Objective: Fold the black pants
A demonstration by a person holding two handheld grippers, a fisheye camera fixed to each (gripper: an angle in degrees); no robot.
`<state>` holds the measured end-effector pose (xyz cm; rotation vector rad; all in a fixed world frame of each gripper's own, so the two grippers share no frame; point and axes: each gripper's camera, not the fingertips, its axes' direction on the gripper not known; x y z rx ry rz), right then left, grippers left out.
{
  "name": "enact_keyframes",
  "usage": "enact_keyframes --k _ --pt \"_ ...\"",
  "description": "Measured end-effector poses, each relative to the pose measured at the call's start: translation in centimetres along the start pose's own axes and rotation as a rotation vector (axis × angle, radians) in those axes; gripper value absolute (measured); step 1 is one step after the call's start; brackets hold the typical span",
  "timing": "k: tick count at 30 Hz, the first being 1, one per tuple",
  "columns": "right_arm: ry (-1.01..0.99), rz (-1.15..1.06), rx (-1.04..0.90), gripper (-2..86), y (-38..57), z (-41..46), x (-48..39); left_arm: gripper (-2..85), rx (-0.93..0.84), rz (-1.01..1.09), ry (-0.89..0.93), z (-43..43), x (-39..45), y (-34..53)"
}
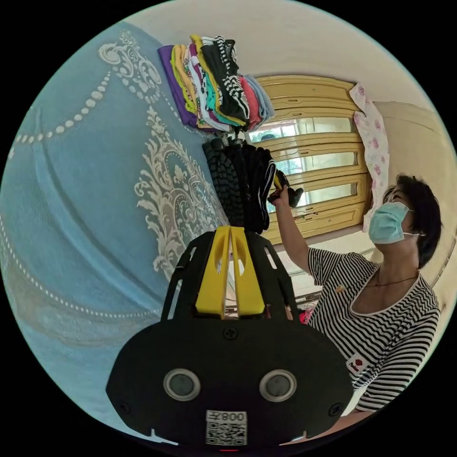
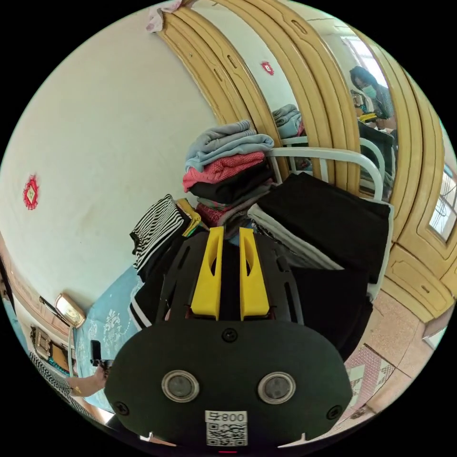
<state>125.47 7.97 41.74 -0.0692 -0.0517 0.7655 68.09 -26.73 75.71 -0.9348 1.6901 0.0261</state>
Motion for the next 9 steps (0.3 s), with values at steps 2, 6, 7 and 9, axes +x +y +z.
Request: enact_keyframes --k 2,6,7,9 --pt "0.107 -0.018 -0.094 7.8 -4.0 1.3 0.0 0.1 0.008 -0.054 -0.004 0.4 1.0 0.1" --pt "0.152 -0.047 -0.224 9.1 -9.4 3.5 0.2 0.1 0.057 -0.135 0.051 2.7 3.7 -1.3" --pt "0.183 -0.064 -0.248 9.3 -10.9 4.1 0.2 0.1 0.061 -0.139 0.068 3.7 4.5 -2.1" --pt "0.219 -0.089 -0.285 9.6 -12.6 4.9 0.3 0.1 0.045 -0.140 0.074 5.4 5.7 -3.3"
